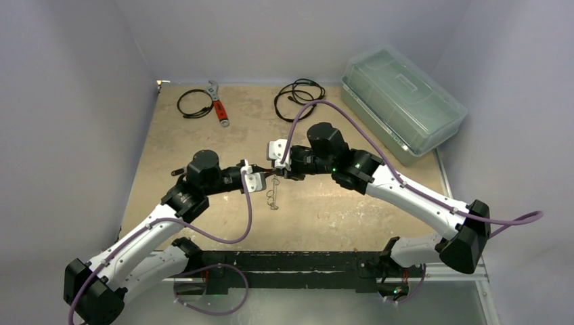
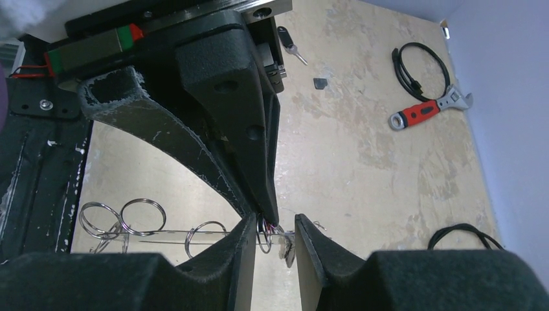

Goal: Put the keys on the keyring

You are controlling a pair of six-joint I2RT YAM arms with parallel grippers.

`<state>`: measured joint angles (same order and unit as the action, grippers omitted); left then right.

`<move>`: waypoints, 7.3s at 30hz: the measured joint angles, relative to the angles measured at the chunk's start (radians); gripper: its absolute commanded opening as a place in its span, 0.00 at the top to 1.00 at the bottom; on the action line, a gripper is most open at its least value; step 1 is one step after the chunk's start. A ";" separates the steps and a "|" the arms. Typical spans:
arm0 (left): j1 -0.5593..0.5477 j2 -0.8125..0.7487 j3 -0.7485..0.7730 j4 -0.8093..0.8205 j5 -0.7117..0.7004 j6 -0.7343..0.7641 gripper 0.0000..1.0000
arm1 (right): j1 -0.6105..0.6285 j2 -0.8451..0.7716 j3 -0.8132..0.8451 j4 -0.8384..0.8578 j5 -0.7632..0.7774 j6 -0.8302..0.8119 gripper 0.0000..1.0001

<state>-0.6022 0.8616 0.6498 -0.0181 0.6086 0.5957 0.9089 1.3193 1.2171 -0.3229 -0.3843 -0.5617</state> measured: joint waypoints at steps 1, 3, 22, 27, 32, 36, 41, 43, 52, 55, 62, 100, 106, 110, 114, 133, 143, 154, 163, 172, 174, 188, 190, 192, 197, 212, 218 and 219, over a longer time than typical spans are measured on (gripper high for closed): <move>0.000 -0.002 0.000 0.000 0.000 0.000 1.00 | 0.000 0.000 0.000 0.000 0.000 0.000 0.69; 0.000 -0.003 0.000 0.000 0.000 0.000 1.00 | 0.000 0.000 0.000 0.000 0.000 0.000 0.69; 0.000 -0.018 0.000 0.001 -0.003 0.000 1.00 | 0.001 0.000 -0.012 0.002 0.008 -0.002 0.83; 0.000 -0.019 0.000 0.002 -0.005 0.000 1.00 | 0.003 0.000 -0.012 0.000 0.008 -0.003 0.86; 0.001 -0.022 0.000 0.001 -0.006 0.000 1.00 | 0.003 0.000 -0.012 0.000 0.008 -0.003 0.90; 0.002 -0.024 0.000 0.001 -0.008 0.000 1.00 | 0.004 0.001 -0.012 0.000 0.007 -0.003 0.97; 0.006 -0.030 0.000 0.000 -0.008 -0.001 1.00 | 0.007 0.003 -0.012 0.002 0.008 -0.002 1.00; 0.006 -0.035 0.000 -0.001 -0.011 -0.001 1.00 | 0.008 0.003 -0.012 0.007 0.008 0.000 1.00; 0.005 -0.093 -0.001 0.042 -0.012 -0.008 0.67 | 0.005 -0.050 -0.057 0.064 0.040 0.004 1.00; 0.005 -0.121 -0.004 0.079 -0.012 -0.009 0.68 | 0.005 -0.093 -0.084 0.080 0.050 0.005 1.00; 0.006 -0.138 -0.013 0.146 -0.002 -0.028 0.73 | 0.005 -0.184 -0.113 0.138 0.049 0.021 1.00; 0.006 -0.093 -0.027 0.209 0.092 -0.061 0.75 | 0.005 -0.214 -0.129 0.205 -0.024 0.050 1.00; 0.007 -0.114 -0.027 0.232 0.114 -0.081 0.75 | 0.005 -0.214 -0.130 0.207 -0.026 0.053 1.00; 0.007 -0.116 -0.027 0.249 0.145 -0.090 0.75 | 0.005 -0.214 -0.132 0.209 -0.027 0.053 1.00; 0.009 -0.115 -0.027 0.250 0.169 -0.093 0.76 | 0.005 -0.214 -0.135 0.210 -0.031 0.053 1.00; 0.014 -0.078 -0.027 0.254 0.195 -0.105 1.00 | 0.006 -0.214 -0.135 0.173 -0.063 0.053 1.00; 0.013 -0.077 -0.014 0.171 0.182 -0.074 1.00 | 0.005 -0.216 -0.135 0.163 -0.026 0.065 0.55; 0.013 -0.036 0.012 0.030 0.107 -0.031 1.00 | 0.005 -0.153 -0.060 0.063 0.104 0.033 0.60; 0.013 -0.026 0.018 0.000 0.086 -0.031 1.00 | 0.005 -0.095 -0.040 0.012 0.097 0.021 0.63; 0.013 -0.021 0.021 -0.008 0.071 -0.031 1.00 | 0.006 -0.080 -0.023 -0.007 0.051 0.019 0.64; 0.013 -0.021 0.021 -0.008 0.067 -0.031 1.00 | 0.006 -0.080 -0.023 -0.008 0.047 0.019 0.64; 0.013 -0.021 0.022 -0.008 0.068 -0.031 1.00 | 0.008 -0.045 -0.023 -0.013 0.023 0.019 0.78; 0.013 -0.021 0.022 -0.009 0.068 -0.031 1.00 | 0.008 -0.042 -0.023 -0.012 0.023 0.019 0.81; 0.013 -0.021 0.022 -0.008 0.068 -0.031 1.00 | 0.008 -0.042 -0.023 -0.011 0.023 0.019 0.86; 0.013 -0.022 0.022 -0.007 0.066 -0.031 1.00 | 0.010 -0.042 -0.023 -0.014 0.023 0.019 0.96; 0.017 -0.067 0.022 0.016 0.037 -0.027 0.72 | 0.013 -0.074 -0.063 0.051 0.033 0.023 1.00; 0.017 -0.072 0.022 0.030 0.034 -0.027 0.76 | 0.014 -0.144 -0.094 0.102 0.029 0.029 1.00; 0.017 -0.072 0.022 0.031 0.034 -0.027 0.76 | 0.014 -0.151 -0.094 0.113 0.029 0.031 1.00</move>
<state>-0.5854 0.7891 0.6716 0.0124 0.6422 0.5690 0.9226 1.1683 1.1229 -0.2096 -0.3550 -0.5312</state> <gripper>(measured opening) 0.255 0.008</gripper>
